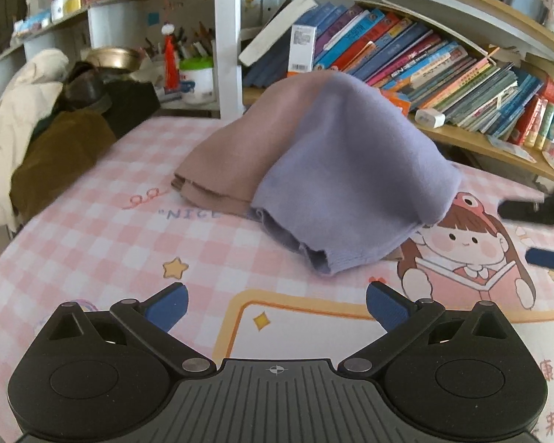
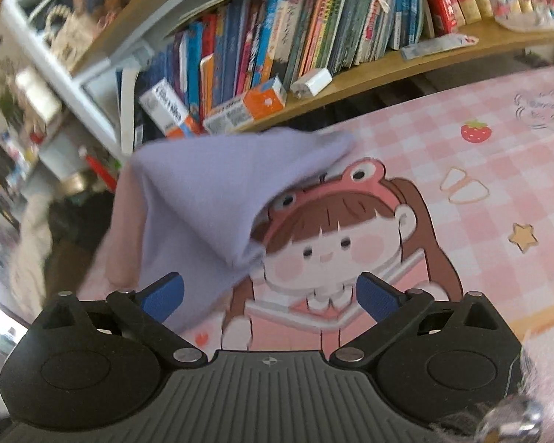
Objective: Fold clothes
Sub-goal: 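Grasp the lavender sweater edge with the right gripper while the left gripper grasps nearby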
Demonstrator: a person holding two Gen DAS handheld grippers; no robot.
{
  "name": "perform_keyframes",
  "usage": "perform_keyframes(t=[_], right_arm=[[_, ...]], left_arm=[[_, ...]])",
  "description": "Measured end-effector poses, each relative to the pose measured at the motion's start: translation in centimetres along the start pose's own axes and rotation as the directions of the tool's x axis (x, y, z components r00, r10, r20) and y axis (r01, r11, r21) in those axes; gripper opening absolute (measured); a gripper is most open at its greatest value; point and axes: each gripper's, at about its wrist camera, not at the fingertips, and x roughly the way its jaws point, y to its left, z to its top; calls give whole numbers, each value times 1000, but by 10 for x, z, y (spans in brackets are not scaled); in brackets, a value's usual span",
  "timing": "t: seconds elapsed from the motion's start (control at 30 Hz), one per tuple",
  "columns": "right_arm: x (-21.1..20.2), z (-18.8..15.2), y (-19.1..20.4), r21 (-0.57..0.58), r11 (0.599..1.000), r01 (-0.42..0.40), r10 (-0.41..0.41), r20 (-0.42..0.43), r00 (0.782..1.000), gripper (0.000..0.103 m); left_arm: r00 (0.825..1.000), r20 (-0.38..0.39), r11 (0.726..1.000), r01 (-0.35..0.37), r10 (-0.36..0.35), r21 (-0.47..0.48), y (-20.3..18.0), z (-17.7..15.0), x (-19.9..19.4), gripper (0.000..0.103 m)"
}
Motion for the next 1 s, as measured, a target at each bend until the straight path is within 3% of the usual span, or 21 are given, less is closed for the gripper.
perform_keyframes(t=[0.1,0.3,0.47,0.5,0.53,0.57,0.63,0.73,0.83,0.97,1.0], right_arm=[[14,24,-14,100,993,-62,62,0,998,99],[60,56,-34,326,937,-124,147,-47,988,79],[109,57,-25,406,907,-115,184,-134,974,47],[116,56,-21,411,903,-121,196,-144,970,23],[121,55,-15,411,902,-130,208,-152,966,13],[120,56,-7,402,904,-146,223,-150,963,13],[101,61,13,385,887,-256,316,-102,943,12],[57,70,42,379,804,-458,496,-4,868,11],[17,78,73,293,779,-555,572,30,819,11],[-8,75,82,288,783,-551,568,28,822,11],[-12,73,79,299,784,-545,563,30,826,11]], left_arm=[[1000,27,997,-5,3,71,-11,0,1,103],[999,47,983,11,-20,185,-30,3,8,103],[996,77,954,18,-43,300,-50,9,13,103],[995,86,946,17,-47,325,-54,10,13,103],[994,98,938,11,-48,346,-58,11,13,103],[993,112,931,4,-48,364,-61,12,13,103],[988,149,919,-29,-32,392,-69,12,12,103],[975,221,902,-92,-4,421,-82,12,11,103],[953,303,897,-140,7,420,-98,14,6,103],[934,357,890,-178,18,420,-115,13,2,103],[932,360,886,-195,35,419,-116,12,3,98]])
